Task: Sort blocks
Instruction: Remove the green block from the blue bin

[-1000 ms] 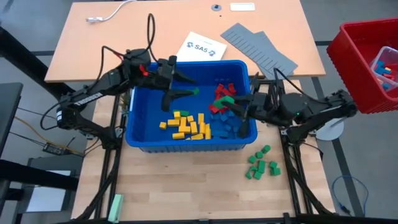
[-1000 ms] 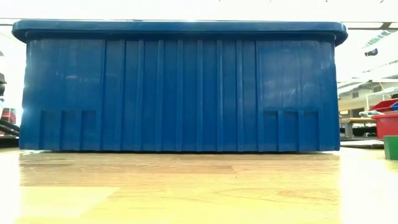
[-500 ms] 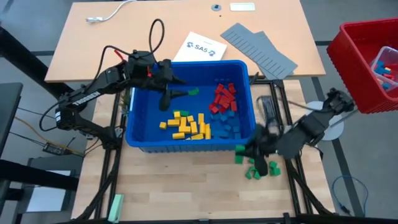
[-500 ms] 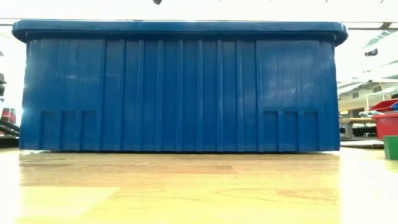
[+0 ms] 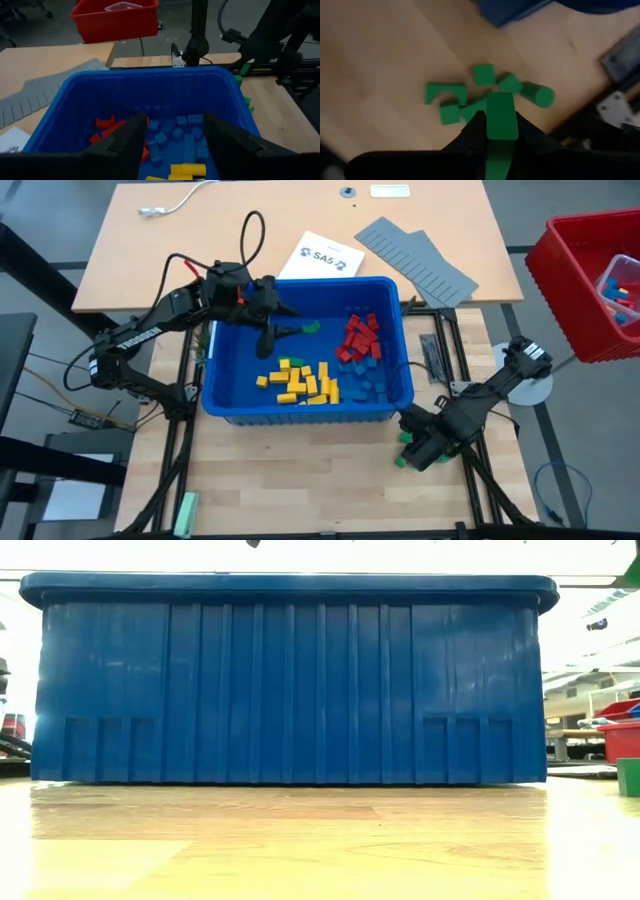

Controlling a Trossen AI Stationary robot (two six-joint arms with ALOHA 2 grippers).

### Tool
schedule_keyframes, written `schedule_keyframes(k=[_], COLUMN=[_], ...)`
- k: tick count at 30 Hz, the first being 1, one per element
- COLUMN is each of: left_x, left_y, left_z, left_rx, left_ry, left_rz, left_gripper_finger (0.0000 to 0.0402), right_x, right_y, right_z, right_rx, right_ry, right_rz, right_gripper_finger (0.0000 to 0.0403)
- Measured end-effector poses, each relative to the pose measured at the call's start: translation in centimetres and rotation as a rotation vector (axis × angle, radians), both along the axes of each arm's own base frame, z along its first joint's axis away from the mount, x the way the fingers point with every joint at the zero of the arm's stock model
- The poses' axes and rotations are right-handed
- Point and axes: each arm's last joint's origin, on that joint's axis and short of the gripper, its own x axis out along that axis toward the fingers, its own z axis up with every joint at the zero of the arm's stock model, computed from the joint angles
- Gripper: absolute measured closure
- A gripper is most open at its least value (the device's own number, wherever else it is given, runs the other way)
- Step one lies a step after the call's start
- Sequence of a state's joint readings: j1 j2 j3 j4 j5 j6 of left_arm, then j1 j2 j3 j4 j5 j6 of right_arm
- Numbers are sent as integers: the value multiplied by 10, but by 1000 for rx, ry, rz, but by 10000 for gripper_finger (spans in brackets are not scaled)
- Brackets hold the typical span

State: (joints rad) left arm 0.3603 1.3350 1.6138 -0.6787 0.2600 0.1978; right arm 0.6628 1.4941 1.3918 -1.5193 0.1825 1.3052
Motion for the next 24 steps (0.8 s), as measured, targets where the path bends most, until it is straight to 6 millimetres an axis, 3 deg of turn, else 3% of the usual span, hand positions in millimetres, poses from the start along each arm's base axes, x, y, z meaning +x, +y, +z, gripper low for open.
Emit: schedule_keyframes(k=[7,16,24], left_x=[0,5,15], left_y=[0,2,5], left_z=[-1,-8,-16], left_rx=[-2,10,0], left_ry=[11,55,79], left_rz=[-4,-16,-16], left_gripper_finger=[194,194,194], right_x=[3,-23,-28], right_y=[2,-8,-18], right_z=[-40,-93,-106], right_rx=[-49,-112,-161], right_ry=[86,117,142], right_rz=[-8,-105,-143], right_gripper_finger=[357,351,296])
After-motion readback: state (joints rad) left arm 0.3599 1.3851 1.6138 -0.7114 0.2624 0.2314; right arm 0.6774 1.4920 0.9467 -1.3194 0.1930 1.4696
